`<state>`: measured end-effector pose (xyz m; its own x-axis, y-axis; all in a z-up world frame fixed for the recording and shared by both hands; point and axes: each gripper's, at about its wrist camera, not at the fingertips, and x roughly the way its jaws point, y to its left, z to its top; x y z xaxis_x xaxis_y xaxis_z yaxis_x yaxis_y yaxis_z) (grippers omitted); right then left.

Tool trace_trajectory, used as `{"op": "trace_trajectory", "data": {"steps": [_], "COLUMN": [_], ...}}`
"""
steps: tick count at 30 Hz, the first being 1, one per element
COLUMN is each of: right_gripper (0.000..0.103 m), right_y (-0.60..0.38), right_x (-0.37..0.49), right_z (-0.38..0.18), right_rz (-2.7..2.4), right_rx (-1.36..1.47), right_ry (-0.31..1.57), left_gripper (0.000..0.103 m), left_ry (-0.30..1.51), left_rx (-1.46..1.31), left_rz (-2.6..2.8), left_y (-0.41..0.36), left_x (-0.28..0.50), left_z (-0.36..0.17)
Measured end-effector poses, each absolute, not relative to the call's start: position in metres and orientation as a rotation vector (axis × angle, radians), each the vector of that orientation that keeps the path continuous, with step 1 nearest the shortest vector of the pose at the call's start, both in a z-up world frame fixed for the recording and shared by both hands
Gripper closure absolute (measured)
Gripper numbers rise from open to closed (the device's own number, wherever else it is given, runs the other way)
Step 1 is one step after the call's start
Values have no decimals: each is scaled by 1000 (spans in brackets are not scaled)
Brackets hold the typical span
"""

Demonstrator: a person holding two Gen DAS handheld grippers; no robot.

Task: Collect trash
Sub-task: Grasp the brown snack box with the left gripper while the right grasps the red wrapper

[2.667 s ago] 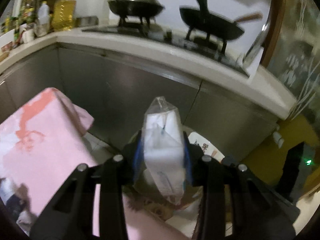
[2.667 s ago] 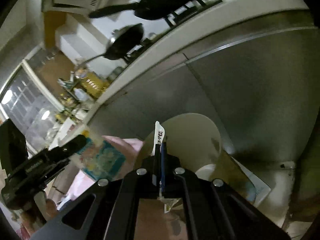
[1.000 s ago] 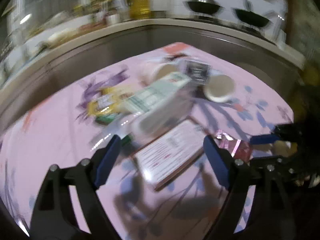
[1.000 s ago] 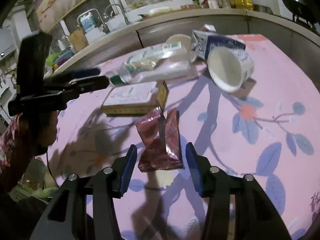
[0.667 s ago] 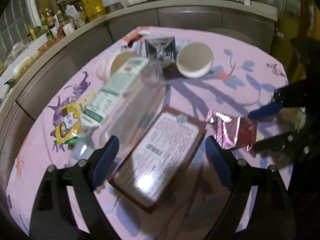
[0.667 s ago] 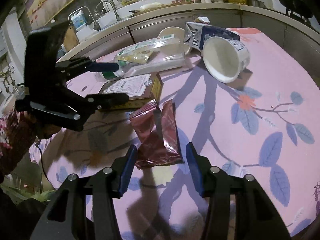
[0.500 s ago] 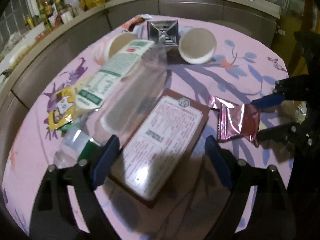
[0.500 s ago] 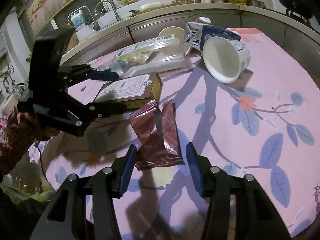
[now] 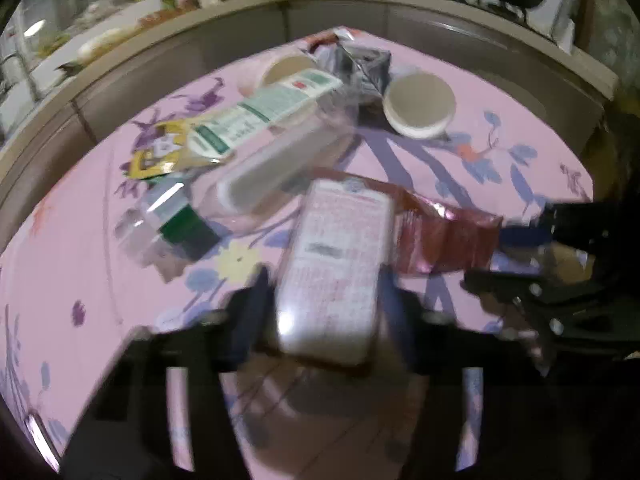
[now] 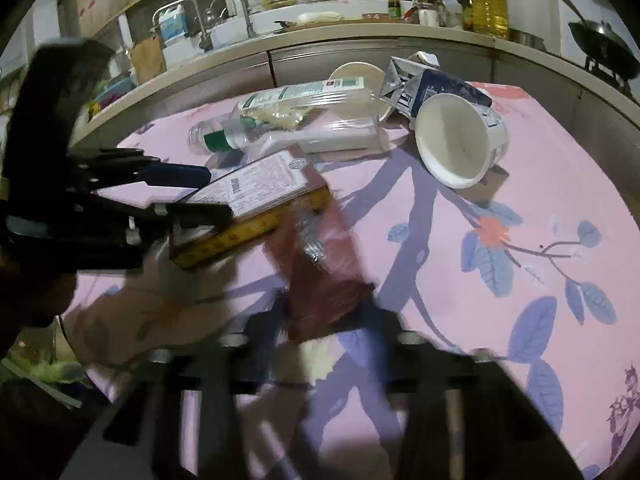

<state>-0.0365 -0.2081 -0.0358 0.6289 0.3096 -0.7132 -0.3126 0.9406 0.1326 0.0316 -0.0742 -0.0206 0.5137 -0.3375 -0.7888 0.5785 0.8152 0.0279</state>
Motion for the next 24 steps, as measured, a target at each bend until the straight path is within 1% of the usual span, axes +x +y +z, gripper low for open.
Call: {"op": "trace_trajectory", "data": {"steps": [1,2,4,7,9,11,12,13,16,17,19,24], "right_gripper": [85,91,93,94,94,94,94,94,94,94,93,94], "right_y": [-210,-212,-220,-230,-238,-247,-251,-254,-263,-264,-269,-273], "right_x": [-37,-37,-39,-43,-47,-48,-50,-50,-51,-52,-51,-51], "right_z": [-36,-36,-36,-33,-31,-31,-31,-32,-33,-34,-34,-31], "right_rz": [357,359,360,349,329,305,299,294,283,282,278,280], "right_rx": [-4,2,20,41,60,77,85,97,144,159,190,239], "right_ry": [818,824,826,816,807,807,809,811,823,826,833,829], "left_gripper": [83,90,94,94,85,49,43,41,39,36,32,32], "left_ry": [891,914,934,935,941,938,928,919,916,918,911,907], "left_rx": [271,228,186,166,163,196,215,226,253,260,269,278], "left_rz": [-567,-567,-549,-531,-509,-477,-464,-466,-498,-513,-541,-558], "left_y": [-72,-69,-64,-62,-62,-64,-65,-65,-67,-68,-70,-79], "left_x": [30,30,31,28,28,31,31,32,31,30,28,28], "left_z": [-20,-20,-22,-21,-21,-22,-22,-22,-24,-24,-24,-24]}}
